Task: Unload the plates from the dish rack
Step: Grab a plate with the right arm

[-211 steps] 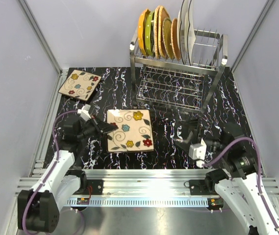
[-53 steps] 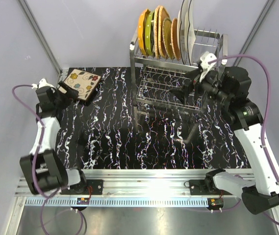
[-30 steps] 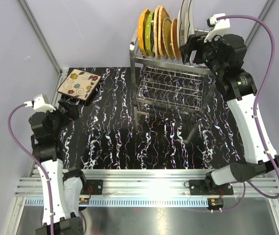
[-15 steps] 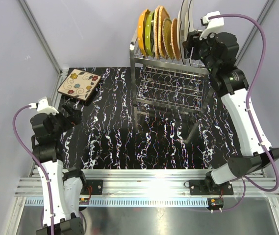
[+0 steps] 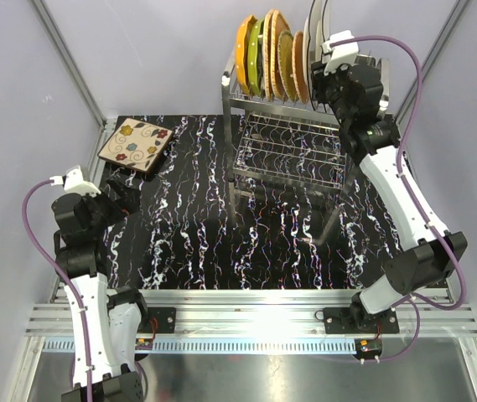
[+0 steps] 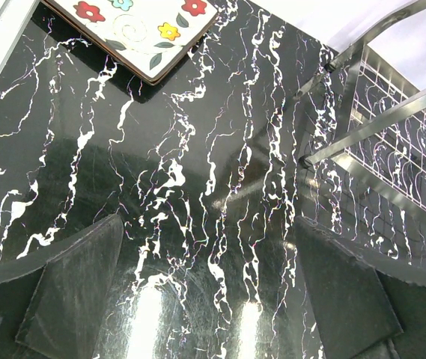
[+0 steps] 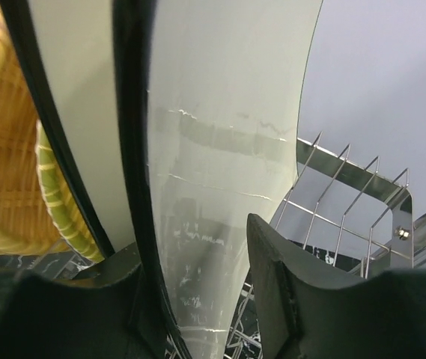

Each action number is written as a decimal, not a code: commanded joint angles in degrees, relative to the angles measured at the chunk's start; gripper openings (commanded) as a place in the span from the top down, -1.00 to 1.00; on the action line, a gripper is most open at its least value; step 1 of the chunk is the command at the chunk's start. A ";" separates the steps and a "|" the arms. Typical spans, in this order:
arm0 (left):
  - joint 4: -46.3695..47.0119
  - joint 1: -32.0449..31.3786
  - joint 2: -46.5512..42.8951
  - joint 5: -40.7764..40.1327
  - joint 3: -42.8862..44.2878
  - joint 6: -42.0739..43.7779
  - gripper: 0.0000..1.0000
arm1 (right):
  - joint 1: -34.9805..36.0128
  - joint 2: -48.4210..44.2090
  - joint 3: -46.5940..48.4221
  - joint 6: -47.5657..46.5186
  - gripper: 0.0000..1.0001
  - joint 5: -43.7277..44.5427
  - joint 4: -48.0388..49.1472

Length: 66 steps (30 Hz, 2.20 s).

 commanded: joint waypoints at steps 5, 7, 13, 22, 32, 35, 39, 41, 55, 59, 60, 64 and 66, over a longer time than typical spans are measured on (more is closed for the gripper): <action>1.55 0.10 0.00 1.47 1.92 0.56 -0.98 | 0.33 -1.99 -6.20 -6.61 0.09 0.71 14.52; 1.46 0.01 0.00 1.47 1.92 0.56 -0.98 | 0.33 -1.91 -7.16 -7.40 0.17 0.53 16.54; 1.11 0.01 0.00 1.38 2.27 0.65 -0.98 | 0.33 -3.31 -8.75 -8.28 0.66 -1.31 19.89; 1.11 0.01 0.36 1.73 2.88 0.39 -0.98 | 0.33 -5.51 -8.66 -8.98 1.00 -2.72 23.41; 1.20 0.10 0.53 2.43 3.32 -0.05 -0.98 | 0.24 -4.55 -0.32 -5.64 1.00 -2.29 22.18; 1.02 0.01 0.53 2.26 3.50 0.21 -0.98 | 0.24 -3.76 2.14 -5.03 1.00 -2.20 21.57; 0.93 0.10 0.53 2.17 3.58 0.30 -0.98 | 0.24 -3.49 4.69 -4.41 1.00 -2.37 21.04; 1.02 0.10 0.53 2.26 3.59 0.21 -0.98 | 0.24 -3.32 5.22 -4.41 1.00 -2.37 21.04; 2.08 0.01 1.59 4.63 5.34 -1.55 -0.98 | 0.24 -4.81 7.95 -6.43 1.00 -3.34 21.65; 2.52 0.01 1.94 5.16 5.69 -2.25 -0.98 | 0.24 -5.25 7.51 -6.87 1.00 -3.25 21.65; 2.60 0.10 2.03 5.24 5.78 -2.42 -0.98 | 0.24 -5.42 7.33 -6.96 1.00 -3.16 21.74; 2.43 0.01 2.11 5.86 6.22 -2.51 -0.98 | 0.15 -5.60 7.24 -8.36 1.00 -2.72 22.62; 2.34 0.01 2.11 6.21 6.31 -2.78 -0.98 | 0.15 -5.60 7.77 -8.81 1.00 -2.55 23.06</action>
